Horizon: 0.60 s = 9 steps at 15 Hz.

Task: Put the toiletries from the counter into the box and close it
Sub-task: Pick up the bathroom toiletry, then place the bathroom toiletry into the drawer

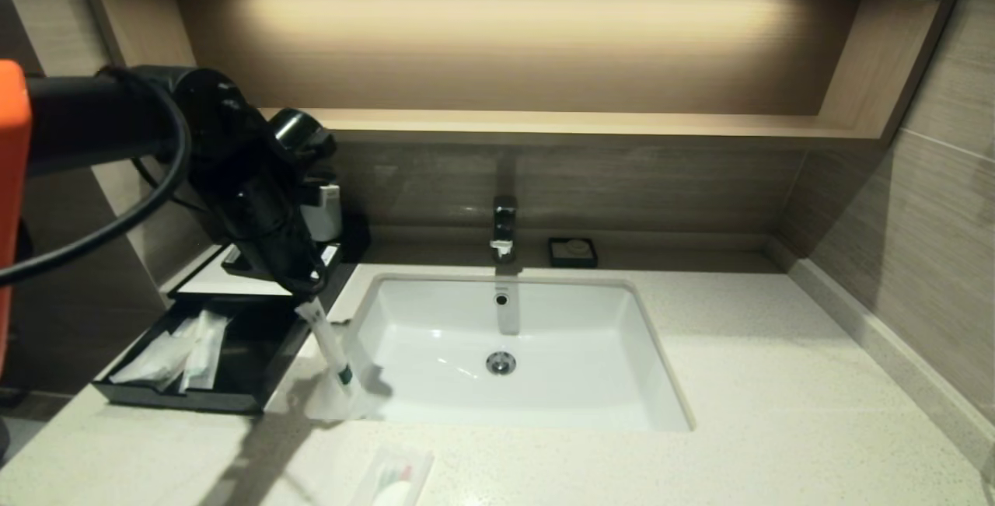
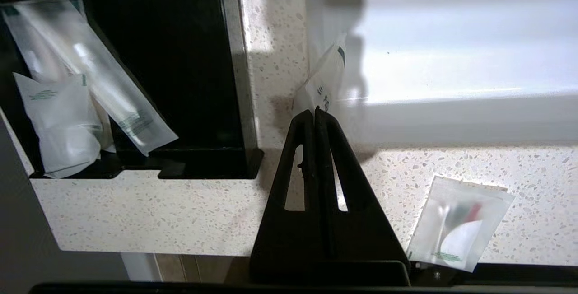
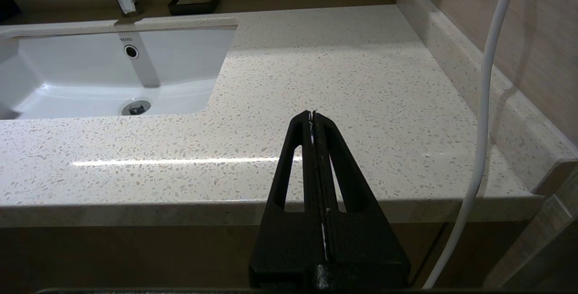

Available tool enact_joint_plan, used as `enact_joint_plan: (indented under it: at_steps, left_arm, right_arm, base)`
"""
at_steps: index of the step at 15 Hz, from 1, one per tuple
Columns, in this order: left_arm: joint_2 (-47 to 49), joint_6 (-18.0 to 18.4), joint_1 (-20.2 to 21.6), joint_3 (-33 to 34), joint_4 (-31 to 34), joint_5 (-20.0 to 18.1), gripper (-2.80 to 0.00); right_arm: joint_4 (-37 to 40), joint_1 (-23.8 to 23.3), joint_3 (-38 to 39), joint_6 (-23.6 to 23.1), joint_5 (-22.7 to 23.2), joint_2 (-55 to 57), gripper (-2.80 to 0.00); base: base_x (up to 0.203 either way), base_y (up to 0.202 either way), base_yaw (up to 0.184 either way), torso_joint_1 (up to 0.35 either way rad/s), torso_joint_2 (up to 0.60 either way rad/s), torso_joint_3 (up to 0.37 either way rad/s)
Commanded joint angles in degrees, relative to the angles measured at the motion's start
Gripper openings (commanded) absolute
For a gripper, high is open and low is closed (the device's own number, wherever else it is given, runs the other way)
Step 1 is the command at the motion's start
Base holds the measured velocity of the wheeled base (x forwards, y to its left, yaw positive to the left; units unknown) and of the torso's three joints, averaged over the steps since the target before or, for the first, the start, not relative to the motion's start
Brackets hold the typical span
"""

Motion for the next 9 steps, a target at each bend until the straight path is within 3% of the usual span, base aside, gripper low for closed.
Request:
enact_joint_plan:
  at_steps: [1,6,9]
  left_arm:
    - [-3.43,-0.32,0.41,-0.29,-1.96,0.76,-2.80]
    - [-7.04,-0.67,2.32,-0.31,-6.64,9.43,-2.80]
    - [-9.50,0.77,3.48,-0.38,-10.77,12.18,-2.80]
  right_arm:
    - [-0.03,0.00,0.00,0.01,0.01,0.09,-2.80]
    - [-0.03,0.06,0.00,0.01,0.01,0.09,-2.80]
    - [-0.03,0.06,0.00,0.01,0.01,0.09,-2.80]
  base:
    - [0.000,0.000,0.000,0.000,0.00,0.000]
    - [0.000,0.000,0.000,0.000,0.00,0.000]
    - [0.000,0.000,0.000,0.000,0.00,0.000]
